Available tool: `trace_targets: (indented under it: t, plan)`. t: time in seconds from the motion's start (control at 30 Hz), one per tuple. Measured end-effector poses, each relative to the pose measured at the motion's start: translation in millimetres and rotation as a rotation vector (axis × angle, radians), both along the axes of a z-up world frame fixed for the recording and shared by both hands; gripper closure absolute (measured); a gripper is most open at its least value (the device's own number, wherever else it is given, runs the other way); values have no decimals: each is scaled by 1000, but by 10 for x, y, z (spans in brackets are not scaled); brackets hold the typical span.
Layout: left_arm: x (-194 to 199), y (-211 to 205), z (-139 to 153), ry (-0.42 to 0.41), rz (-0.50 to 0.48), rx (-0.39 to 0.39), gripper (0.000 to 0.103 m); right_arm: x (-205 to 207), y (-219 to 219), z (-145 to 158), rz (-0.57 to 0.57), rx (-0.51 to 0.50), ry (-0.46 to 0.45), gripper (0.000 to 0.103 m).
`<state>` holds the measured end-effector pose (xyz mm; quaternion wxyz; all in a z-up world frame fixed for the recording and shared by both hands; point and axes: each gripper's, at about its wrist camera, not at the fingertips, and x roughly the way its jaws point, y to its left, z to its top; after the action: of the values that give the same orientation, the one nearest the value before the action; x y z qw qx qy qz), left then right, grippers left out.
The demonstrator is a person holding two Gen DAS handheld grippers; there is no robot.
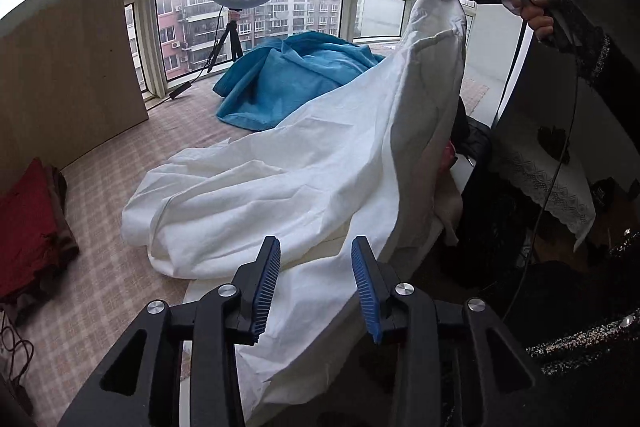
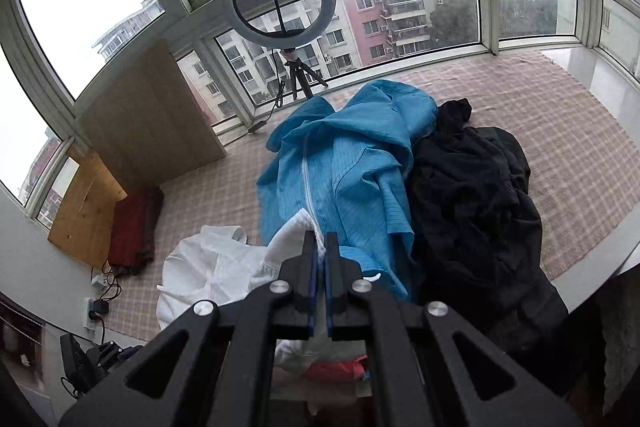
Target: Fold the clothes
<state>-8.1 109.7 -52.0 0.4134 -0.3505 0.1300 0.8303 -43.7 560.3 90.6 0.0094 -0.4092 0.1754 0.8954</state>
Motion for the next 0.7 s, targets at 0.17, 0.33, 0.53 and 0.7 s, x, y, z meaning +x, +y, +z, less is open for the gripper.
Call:
trace_targets:
  t: [0.17, 0.33, 0.53, 0.7]
  plan:
    - [1, 181, -114, 57, -63, -88, 67, -68, -46, -27, 33, 11, -11, 100]
    - [-257, 116, -254, 33, -50, -149, 68, -37, 57, -58, 28, 5, -24, 100]
    - [-414, 169, -279, -3, -96, -182, 102, -70, 107, -100, 26, -7, -35, 100]
    - [-536, 148, -186, -26, -119, -188, 102, -109, 87, -62, 42, 4, -22, 100]
